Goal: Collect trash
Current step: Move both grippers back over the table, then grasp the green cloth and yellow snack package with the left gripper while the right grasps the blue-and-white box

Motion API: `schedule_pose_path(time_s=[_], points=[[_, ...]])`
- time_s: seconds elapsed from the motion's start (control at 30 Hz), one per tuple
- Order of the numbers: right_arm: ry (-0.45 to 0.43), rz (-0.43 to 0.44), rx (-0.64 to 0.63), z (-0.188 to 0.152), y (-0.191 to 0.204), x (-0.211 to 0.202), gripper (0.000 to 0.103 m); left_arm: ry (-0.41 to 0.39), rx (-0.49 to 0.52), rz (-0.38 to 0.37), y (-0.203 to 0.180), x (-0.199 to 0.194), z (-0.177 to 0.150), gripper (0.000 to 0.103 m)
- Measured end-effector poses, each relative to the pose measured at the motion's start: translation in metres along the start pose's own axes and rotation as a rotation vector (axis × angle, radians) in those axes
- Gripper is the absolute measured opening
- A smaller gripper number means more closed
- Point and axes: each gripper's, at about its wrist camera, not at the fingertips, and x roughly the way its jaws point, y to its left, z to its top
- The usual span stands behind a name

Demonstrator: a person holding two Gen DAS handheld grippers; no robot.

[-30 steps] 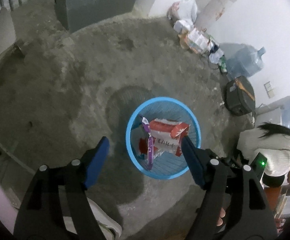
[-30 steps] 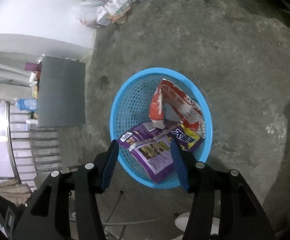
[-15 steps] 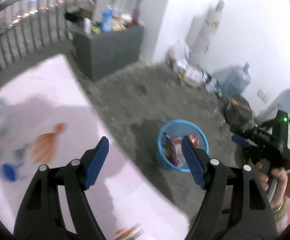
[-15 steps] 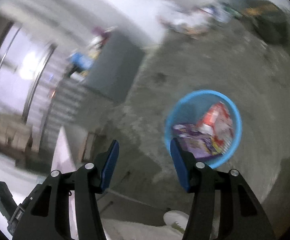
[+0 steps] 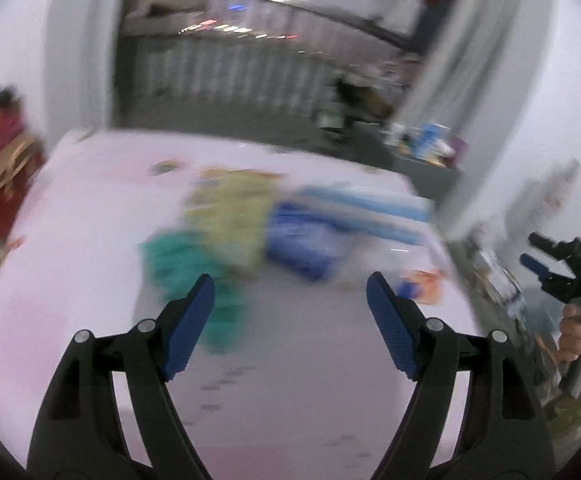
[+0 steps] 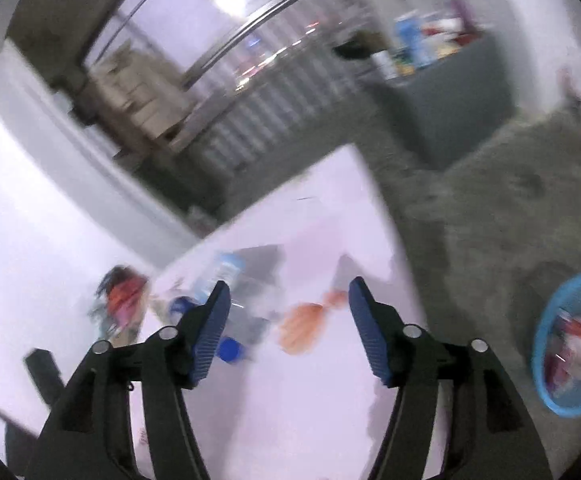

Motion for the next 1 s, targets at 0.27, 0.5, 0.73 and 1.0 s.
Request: schedule_pose_path(time_s=[0.27, 0.5, 0.73, 1.0], points=[[0.222, 0.105, -0.039, 0.043, 0.049, 0.148, 0.07, 0.079, -0.221, -0.032, 0.088, 0.054, 0.014, 0.073], [0.457, 0.228, 0.047, 0.053, 0.039, 0.237, 0.072, 0.143, -0.306, -0.121, 0.101, 0.111, 0.031, 0.073], [0.642, 0.301, -0.014, 0.02, 0.05, 0.263, 0.072, 0.14, -0.359, -0.236, 0.09, 0.151, 0.042, 0.073], [0.622, 0.384, 0.024, -0.016, 0.054, 0.24, 0.05, 0.153, -0.283, -0.321, 0.059, 0.163, 0.037, 0.07]])
